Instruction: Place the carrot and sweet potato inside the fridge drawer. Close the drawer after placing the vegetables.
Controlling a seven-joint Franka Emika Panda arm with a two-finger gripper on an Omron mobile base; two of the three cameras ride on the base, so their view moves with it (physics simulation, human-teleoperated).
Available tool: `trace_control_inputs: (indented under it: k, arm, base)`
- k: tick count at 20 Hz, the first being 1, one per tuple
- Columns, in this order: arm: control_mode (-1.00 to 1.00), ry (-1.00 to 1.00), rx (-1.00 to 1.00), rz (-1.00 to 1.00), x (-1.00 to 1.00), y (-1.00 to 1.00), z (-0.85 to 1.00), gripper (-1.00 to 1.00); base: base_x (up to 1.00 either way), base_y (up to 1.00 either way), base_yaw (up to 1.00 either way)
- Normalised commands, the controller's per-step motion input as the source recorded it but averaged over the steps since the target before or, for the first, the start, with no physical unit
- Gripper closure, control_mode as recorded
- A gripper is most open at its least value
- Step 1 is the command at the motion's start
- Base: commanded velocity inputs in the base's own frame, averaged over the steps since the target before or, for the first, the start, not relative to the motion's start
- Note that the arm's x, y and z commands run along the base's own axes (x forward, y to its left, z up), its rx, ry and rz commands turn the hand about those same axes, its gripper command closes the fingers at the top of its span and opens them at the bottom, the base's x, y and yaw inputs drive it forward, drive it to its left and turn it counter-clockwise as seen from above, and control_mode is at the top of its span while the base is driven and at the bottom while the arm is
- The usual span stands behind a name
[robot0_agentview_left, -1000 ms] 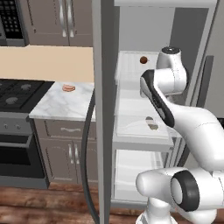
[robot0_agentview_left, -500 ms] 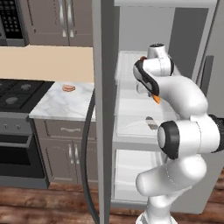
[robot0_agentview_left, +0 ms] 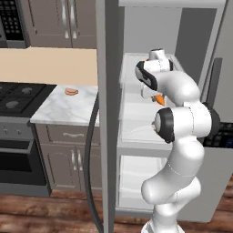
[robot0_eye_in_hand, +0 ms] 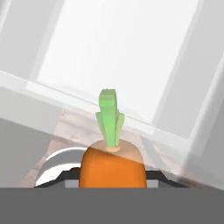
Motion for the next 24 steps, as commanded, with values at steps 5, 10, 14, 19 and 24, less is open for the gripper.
trace_control_inputs:
  k: [5,10,14,19,24]
  arm:
    - [-1.0,-0.03,0.0,0.19,0.15,0.0,-0.46,1.0]
    - [-1.0,-0.13,0.01,0.21,-0.13,0.0,-0.34,1.0]
    - [-1.0,-0.09,0.0,0.22,-0.27,0.0,-0.23,1.0]
    - [-1.0,-0.01,0.02,0.23,0.0,0.0,-0.22,1.0]
    - [-1.0,0.0,0.02,0.31,0.0,-0.01,-0.36,1.0]
  base:
    - [0.0,0.0,0.0]
    - [0.0,0.0,0.0]
    - [0.0,0.0,0.0]
    - [0.0,0.0,0.0]
    - [0.0,0.0,0.0]
